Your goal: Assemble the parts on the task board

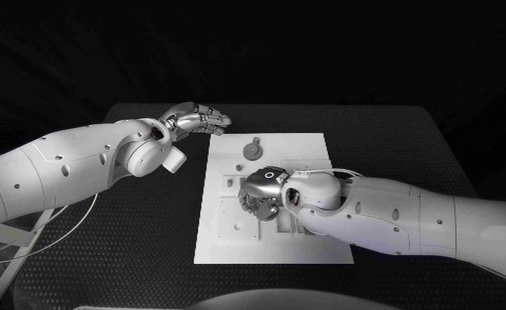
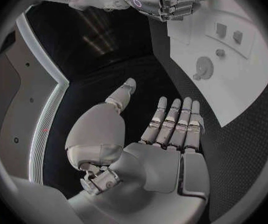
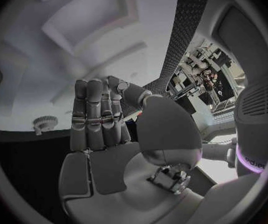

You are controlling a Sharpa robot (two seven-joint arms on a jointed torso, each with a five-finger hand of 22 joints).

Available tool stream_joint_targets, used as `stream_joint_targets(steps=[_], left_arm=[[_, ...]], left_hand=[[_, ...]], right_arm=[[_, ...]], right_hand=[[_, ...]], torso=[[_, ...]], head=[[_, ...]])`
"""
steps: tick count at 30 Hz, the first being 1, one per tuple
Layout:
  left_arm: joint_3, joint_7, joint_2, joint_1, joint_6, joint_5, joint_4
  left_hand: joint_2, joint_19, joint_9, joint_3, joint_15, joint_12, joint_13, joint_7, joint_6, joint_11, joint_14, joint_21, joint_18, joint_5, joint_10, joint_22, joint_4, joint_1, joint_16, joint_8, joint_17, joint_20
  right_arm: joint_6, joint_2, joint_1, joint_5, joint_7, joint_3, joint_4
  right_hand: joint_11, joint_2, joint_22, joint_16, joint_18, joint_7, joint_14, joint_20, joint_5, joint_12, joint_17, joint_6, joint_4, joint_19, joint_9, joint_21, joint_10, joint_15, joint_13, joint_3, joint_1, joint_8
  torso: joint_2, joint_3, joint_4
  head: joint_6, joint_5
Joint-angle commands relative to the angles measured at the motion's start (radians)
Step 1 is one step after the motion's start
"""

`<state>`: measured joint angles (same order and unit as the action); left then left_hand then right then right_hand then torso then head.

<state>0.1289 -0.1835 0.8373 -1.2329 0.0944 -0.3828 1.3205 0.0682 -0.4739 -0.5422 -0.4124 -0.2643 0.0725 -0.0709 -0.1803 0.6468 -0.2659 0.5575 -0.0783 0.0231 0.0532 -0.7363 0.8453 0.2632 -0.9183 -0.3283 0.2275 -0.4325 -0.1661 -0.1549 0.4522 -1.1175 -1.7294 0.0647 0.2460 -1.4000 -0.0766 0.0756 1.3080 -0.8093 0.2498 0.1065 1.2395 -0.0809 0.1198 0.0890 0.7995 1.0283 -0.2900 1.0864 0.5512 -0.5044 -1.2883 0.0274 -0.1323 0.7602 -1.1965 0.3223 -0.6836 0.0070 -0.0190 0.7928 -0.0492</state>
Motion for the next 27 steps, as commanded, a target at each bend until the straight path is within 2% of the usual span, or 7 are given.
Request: stream_joint_targets(steps=[1,4,13,19,23,27], left_arm=[[-0.001,-0.009,-0.002,-0.001,-0.010,0.003,0.003],[-0.001,-0.009,-0.002,-0.001,-0.012,0.003,0.002],[-0.001,-0.009,-0.003,-0.001,-0.019,0.020,0.001],[-0.001,-0.008,-0.002,-0.001,-0.019,0.020,0.001],[-0.001,-0.005,-0.001,-0.001,-0.023,0.020,0.002],[-0.001,-0.003,-0.001,-0.001,-0.027,0.020,0.004]], left_hand=[[-0.003,-0.001,0.000,-0.002,0.001,-0.004,0.001,-0.070,0.005,-0.003,0.006,0.005,-0.010,0.000,-0.003,-0.001,0.007,-0.004,0.001,0.003,-0.001,0.001],[-0.003,-0.001,0.000,-0.002,0.001,-0.004,0.001,-0.070,0.005,-0.003,0.006,0.005,-0.010,0.000,-0.003,-0.001,0.007,-0.004,0.001,0.003,-0.001,0.001],[-0.002,-0.001,0.001,-0.001,0.001,-0.005,0.001,-0.069,0.005,-0.003,0.005,0.005,-0.010,0.000,-0.003,-0.002,0.006,-0.002,0.001,0.003,-0.001,0.001],[-0.002,-0.001,0.001,-0.001,0.001,-0.005,0.001,-0.069,0.005,-0.003,0.005,0.005,-0.010,0.000,-0.002,-0.002,0.006,-0.002,0.001,0.003,-0.001,0.001],[-0.002,-0.001,0.001,-0.001,0.001,-0.005,0.001,-0.069,0.005,-0.003,0.005,0.005,-0.010,0.000,-0.002,-0.002,0.006,-0.002,0.001,0.003,-0.001,0.001],[-0.001,-0.001,0.001,0.000,0.001,-0.006,0.002,-0.069,0.004,-0.004,0.005,0.005,-0.010,0.000,0.000,-0.002,0.006,-0.001,0.002,0.002,-0.001,0.001]], right_arm=[[0.036,-0.004,0.001,-0.015,0.005,0.000,0.001],[0.060,-0.007,0.003,-0.004,0.000,0.000,0.005],[0.054,-0.018,0.006,0.000,0.001,0.000,0.020],[0.064,-0.020,0.007,0.000,0.005,0.000,0.026],[0.078,-0.021,0.008,0.003,0.009,0.000,0.029],[0.068,-0.019,0.007,0.010,0.014,0.000,0.031]], right_hand=[[0.001,-0.005,0.023,-0.004,0.012,0.007,0.002,0.002,0.007,-0.006,-0.001,-0.002,0.001,-0.006,0.002,-0.005,-0.007,0.008,-0.001,0.005,0.006,0.002],[0.000,-0.006,0.023,-0.003,0.012,0.008,0.002,0.002,0.007,-0.007,-0.002,-0.003,0.001,-0.006,0.002,-0.005,-0.006,0.007,-0.001,0.004,0.007,0.001],[-0.003,-0.004,0.023,-0.007,0.012,0.011,-0.001,0.001,0.007,-0.015,-0.002,-0.012,0.000,-0.010,0.003,-0.007,0.002,0.004,-0.001,0.002,0.012,-0.005],[-0.007,0.003,0.024,-0.010,0.012,0.016,-0.006,0.000,0.006,-0.021,-0.001,-0.021,0.002,-0.013,0.003,-0.010,0.012,0.000,0.000,-0.004,0.020,-0.011],[-0.017,0.017,0.023,-0.012,0.012,0.026,-0.014,-0.003,0.007,-0.027,-0.001,-0.044,0.005,-0.020,-0.001,-0.011,0.041,-0.009,0.005,-0.011,0.029,-0.025],[-0.028,0.035,0.023,-0.014,0.012,0.039,-0.026,-0.008,0.006,-0.028,-0.002,-0.074,0.009,-0.031,-0.008,-0.011,0.079,-0.020,0.014,-0.018,0.039,-0.044]], torso=[[0.000,0.0007,0.0005],[0.000,0.0009,0.0003],[0.000,0.0006,0.0007],[0.000,0.0006,0.0002],[0.000,0.0002,0.0004],[0.000,0.0002,0.0007]], head=[[0.000,0.001],[0.001,0.001],[0.001,0.001],[0.007,-0.003],[0.009,-0.005],[0.009,-0.006]])
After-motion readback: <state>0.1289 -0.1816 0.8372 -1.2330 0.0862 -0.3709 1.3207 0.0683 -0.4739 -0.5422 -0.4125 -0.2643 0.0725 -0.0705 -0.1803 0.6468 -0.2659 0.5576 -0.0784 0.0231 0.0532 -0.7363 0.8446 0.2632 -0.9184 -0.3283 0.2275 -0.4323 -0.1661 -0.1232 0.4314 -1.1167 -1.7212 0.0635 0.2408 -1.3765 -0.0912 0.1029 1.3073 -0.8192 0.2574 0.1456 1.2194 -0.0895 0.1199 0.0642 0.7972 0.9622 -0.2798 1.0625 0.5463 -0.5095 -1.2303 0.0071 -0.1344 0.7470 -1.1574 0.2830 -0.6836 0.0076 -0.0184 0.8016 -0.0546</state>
